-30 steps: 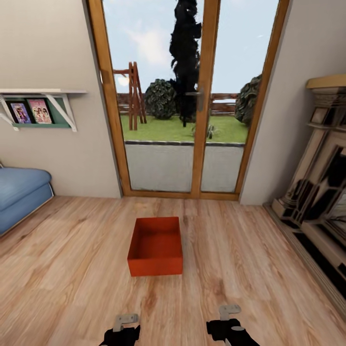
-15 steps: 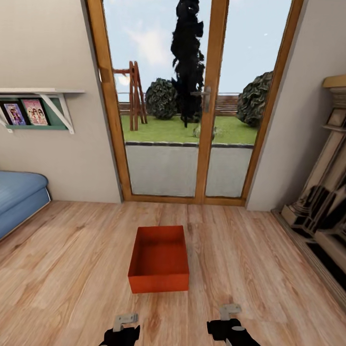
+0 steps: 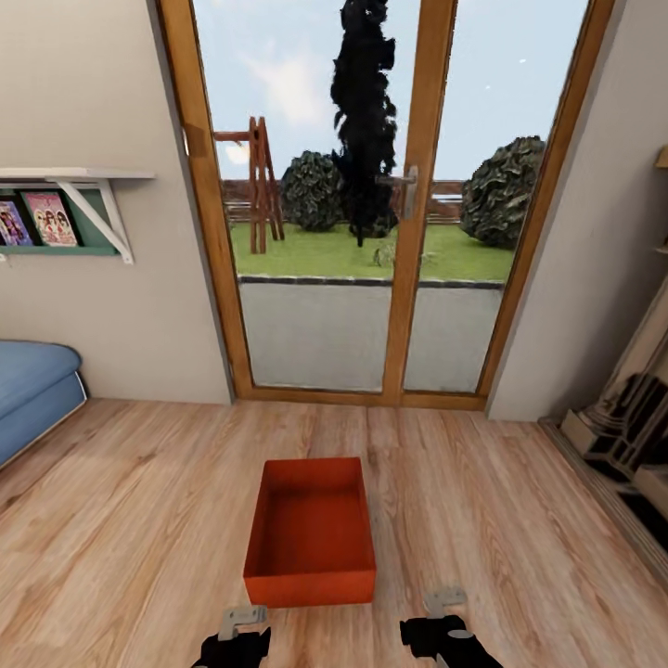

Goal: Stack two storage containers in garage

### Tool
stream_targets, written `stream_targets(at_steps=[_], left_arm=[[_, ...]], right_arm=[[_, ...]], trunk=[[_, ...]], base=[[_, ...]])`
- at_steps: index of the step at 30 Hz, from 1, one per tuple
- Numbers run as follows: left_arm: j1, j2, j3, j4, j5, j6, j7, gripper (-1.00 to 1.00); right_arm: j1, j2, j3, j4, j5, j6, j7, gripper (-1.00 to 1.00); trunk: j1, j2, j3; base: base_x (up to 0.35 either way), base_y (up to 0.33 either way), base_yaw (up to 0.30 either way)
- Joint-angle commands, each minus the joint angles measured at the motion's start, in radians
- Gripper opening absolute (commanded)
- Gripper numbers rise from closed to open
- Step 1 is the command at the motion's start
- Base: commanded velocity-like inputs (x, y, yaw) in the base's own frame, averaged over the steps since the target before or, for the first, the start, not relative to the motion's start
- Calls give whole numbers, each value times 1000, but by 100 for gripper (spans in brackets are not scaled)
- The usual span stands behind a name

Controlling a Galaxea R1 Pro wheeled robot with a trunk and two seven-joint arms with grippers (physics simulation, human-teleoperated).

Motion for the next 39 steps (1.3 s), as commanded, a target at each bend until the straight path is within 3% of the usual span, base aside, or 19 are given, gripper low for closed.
stream_targets(at_steps=[1, 21, 39], left_arm=[[-1, -1, 8, 1, -9, -3, -2, 100], [-1, -1, 8, 1, -7, -4, -2, 100], [-1, 0, 8, 1, -5, -5, -2, 100]], right_arm=[[0, 0, 3, -2, 5, 7, -4, 100], [0, 0, 3, -2, 4, 7, -4, 100], [0, 0, 3, -2, 5, 7, -4, 100]], trunk=[[0, 0, -1], [0, 0, -1], [0, 0, -1]], base=[[307, 132, 0], [295, 110, 0], [64, 21, 0]])
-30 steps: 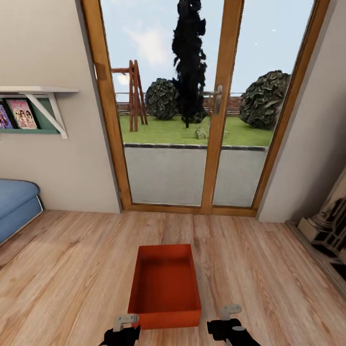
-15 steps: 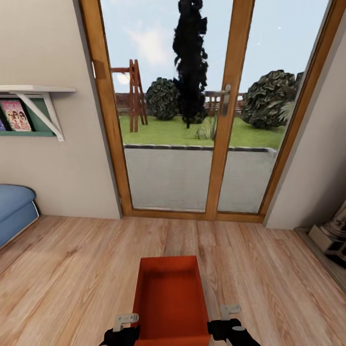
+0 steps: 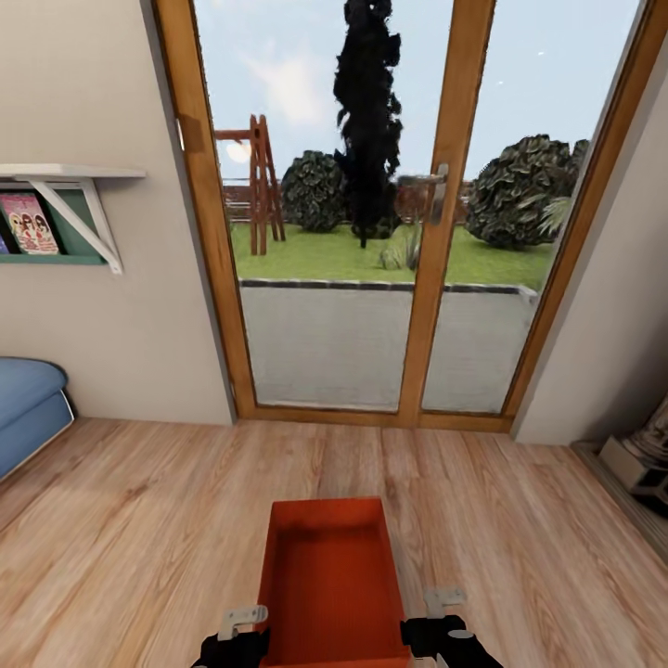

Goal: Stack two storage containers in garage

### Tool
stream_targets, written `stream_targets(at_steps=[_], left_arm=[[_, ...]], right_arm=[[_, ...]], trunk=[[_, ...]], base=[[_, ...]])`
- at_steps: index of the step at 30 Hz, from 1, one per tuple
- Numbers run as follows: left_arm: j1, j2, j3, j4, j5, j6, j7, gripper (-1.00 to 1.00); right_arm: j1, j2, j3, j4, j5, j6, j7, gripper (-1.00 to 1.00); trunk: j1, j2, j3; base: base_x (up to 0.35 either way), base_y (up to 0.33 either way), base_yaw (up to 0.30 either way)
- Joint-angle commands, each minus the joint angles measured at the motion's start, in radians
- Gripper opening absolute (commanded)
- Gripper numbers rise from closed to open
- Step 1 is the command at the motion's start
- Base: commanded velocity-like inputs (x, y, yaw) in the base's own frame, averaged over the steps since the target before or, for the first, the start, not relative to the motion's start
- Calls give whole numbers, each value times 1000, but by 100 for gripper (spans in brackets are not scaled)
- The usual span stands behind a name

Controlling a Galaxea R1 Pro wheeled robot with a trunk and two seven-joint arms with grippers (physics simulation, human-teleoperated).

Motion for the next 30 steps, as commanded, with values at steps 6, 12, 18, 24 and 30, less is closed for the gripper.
stream_targets(at_steps=[6, 12, 18, 24, 30], left_arm=[[-1, 0, 8, 1, -8, -3, -2, 100], [-1, 0, 8, 1, -7, -3, -2, 100], [-1, 0, 8, 0, -6, -4, -2, 100], [-1, 0, 8, -1, -6, -5, -2, 100], [-1, 0, 8, -1, -6, -5, -2, 100]], right_arm=[[0, 0, 3, -2, 5, 7, -5, 100], [0, -1, 3, -2, 5, 7, -5, 100], [0, -1, 3, -2, 5, 7, -5, 100], [0, 1, 3, -2, 6, 8, -6, 100], [0, 1, 3, -2, 4, 10, -10, 100]], trunk=[[0, 0, -1], [0, 0, -1], [0, 0, -1], [0, 0, -1], [0, 0, -1]], base=[[215, 101, 0], [208, 39, 0], [151, 51, 0], [-3, 8, 0], [-34, 1, 0]])
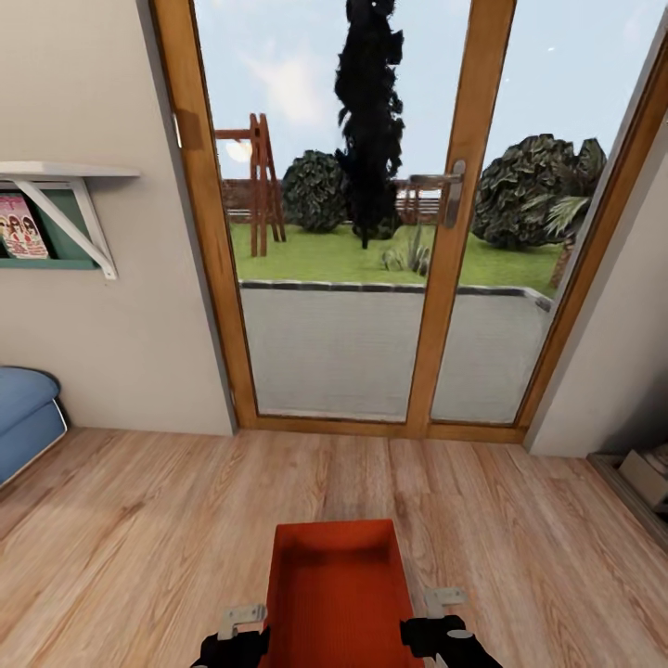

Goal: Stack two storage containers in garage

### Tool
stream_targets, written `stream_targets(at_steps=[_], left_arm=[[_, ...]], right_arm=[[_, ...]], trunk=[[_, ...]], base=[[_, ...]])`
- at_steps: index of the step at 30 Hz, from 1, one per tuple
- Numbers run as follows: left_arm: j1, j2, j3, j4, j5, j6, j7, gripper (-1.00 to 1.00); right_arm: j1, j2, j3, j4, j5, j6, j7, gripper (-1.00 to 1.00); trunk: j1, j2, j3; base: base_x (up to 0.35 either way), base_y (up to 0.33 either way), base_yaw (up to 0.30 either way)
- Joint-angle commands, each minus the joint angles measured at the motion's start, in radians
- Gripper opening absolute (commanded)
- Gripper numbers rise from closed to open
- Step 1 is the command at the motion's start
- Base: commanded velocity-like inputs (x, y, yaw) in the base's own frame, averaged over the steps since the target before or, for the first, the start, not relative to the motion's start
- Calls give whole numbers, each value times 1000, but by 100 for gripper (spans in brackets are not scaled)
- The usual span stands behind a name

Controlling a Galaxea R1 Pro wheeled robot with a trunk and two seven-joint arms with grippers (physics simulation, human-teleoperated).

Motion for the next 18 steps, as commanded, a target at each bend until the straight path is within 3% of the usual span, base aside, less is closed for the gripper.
stream_targets(at_steps=[1, 18], left_arm=[[-1, -1, 8, 1, -8, -3, -2, 100], [-1, 0, 8, 1, -8, -3, -2, 100]], right_arm=[[0, 1, 3, -2, 5, 7, -4, 100], [0, 0, 2, -2, 5, 7, -2, 100]], trunk=[[0, 0, -1], [0, 0, -4]], base=[[-9, 0, 0], [-1, 0, 42]])
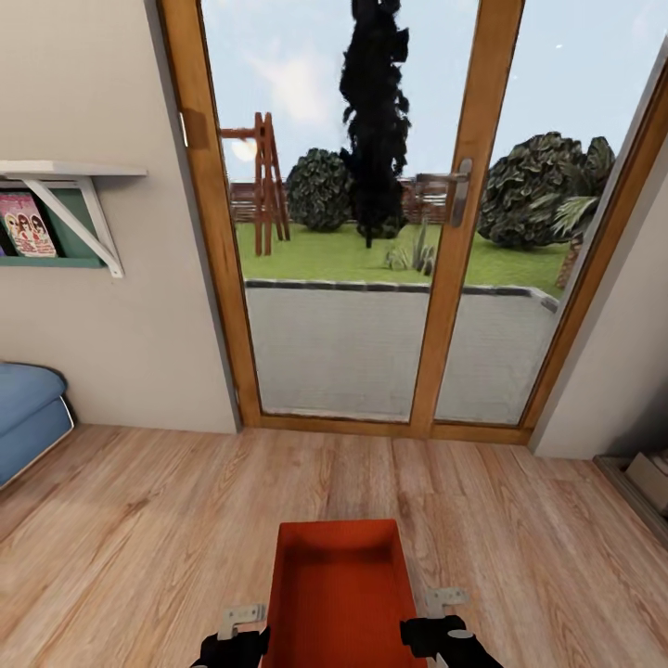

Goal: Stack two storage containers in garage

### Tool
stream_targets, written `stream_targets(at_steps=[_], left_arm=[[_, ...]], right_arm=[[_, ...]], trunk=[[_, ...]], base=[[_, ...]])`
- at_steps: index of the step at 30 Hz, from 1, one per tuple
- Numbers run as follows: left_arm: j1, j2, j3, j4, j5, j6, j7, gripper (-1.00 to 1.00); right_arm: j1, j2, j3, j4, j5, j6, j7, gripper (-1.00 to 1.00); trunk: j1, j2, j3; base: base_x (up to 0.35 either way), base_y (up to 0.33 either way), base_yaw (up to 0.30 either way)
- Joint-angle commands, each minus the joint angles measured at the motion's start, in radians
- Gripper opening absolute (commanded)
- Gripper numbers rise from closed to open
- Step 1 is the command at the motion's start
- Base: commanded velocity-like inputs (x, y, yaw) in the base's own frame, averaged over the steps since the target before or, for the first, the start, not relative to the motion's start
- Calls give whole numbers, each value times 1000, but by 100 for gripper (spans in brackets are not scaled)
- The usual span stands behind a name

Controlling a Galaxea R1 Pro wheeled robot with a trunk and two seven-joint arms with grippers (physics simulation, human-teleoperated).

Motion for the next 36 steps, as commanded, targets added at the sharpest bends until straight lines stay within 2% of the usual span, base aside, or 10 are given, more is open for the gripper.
stream_targets(at_steps=[1, 36], left_arm=[[-1, -1, 8, 1, -8, -3, -2, 100], [-1, -1, 8, 1, -11, -3, -2, 100]], right_arm=[[0, 0, 3, -2, 5, 7, -4, 100], [0, 4, 11, -3, 6, 7, -8, 100]], trunk=[[0, 0, -1], [0, 0, -3]], base=[[0, 0, 3], [0, 0, 0]])
